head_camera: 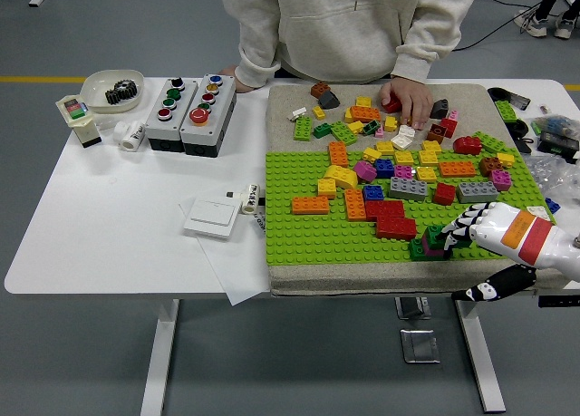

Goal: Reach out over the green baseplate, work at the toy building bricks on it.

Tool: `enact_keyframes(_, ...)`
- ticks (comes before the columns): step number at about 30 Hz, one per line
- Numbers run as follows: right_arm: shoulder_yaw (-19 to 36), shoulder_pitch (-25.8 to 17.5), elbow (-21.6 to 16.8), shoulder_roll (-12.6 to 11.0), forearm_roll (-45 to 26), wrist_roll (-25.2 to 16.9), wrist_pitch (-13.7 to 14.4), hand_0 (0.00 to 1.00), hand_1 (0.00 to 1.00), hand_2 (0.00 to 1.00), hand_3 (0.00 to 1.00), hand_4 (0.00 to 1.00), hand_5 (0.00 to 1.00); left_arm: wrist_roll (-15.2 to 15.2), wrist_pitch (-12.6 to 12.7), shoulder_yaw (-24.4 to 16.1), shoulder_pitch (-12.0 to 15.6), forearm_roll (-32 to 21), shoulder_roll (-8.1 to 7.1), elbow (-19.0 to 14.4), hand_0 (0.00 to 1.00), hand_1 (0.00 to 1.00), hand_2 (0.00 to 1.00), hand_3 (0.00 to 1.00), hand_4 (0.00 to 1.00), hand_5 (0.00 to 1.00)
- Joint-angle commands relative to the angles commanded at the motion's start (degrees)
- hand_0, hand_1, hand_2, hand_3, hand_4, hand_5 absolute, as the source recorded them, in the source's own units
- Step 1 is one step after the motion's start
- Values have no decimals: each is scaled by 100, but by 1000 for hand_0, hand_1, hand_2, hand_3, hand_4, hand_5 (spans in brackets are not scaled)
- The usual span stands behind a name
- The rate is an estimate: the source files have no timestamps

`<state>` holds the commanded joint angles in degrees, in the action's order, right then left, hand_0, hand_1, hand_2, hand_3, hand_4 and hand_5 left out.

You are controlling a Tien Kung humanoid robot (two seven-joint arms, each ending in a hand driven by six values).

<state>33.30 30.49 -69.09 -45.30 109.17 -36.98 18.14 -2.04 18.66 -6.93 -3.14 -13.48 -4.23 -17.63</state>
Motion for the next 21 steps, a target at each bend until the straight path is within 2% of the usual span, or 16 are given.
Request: enact_keyframes(21, -50, 14, 59, 76, 66, 0, 3, 670, 641, 657, 537, 949, 708, 17, 9, -24, 4, 58, -16, 0, 628, 733, 715, 561, 600, 610)
